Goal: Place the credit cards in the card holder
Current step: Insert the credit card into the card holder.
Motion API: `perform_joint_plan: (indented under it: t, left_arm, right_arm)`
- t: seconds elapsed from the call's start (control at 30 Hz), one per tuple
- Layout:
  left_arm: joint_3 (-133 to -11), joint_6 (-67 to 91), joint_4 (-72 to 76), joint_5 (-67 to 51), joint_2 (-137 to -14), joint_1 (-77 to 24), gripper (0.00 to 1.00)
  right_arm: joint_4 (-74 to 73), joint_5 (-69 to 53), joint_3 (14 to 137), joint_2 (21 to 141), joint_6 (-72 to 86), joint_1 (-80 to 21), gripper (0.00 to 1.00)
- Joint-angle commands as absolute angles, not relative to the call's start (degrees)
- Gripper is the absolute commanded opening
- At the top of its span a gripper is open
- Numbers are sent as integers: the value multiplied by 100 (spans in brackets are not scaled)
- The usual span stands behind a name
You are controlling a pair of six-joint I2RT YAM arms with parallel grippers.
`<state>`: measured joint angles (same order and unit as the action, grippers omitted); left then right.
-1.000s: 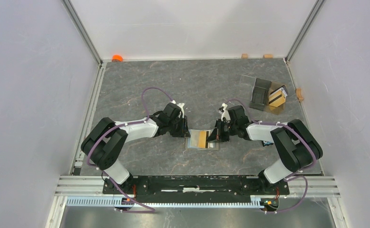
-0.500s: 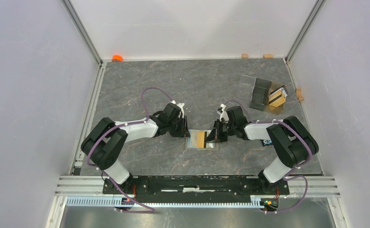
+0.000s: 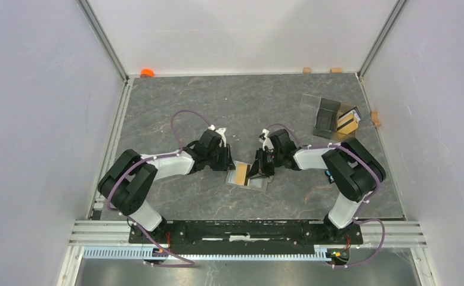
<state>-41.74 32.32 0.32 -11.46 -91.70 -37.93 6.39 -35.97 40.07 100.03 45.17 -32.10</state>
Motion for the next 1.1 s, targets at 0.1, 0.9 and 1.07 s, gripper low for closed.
perform_joint_plan:
  t: [0.1,0.9,1.07]
  left_arm:
    - [-3932,3586,255,-1517,-9073,-3999,39]
    - [-4051,3537,-877,-644,-7483,-3985,87]
    - [-3916,3726,-817,-654,-7364,-3985,89]
  right_arm:
    - [187,-2339,4379,10023,3957,-3550,23]
    - [-1262,-1497,4922,7949,2532,-3551,75]
    - [-1216,-1381,4838,7485,2559,-3550,76]
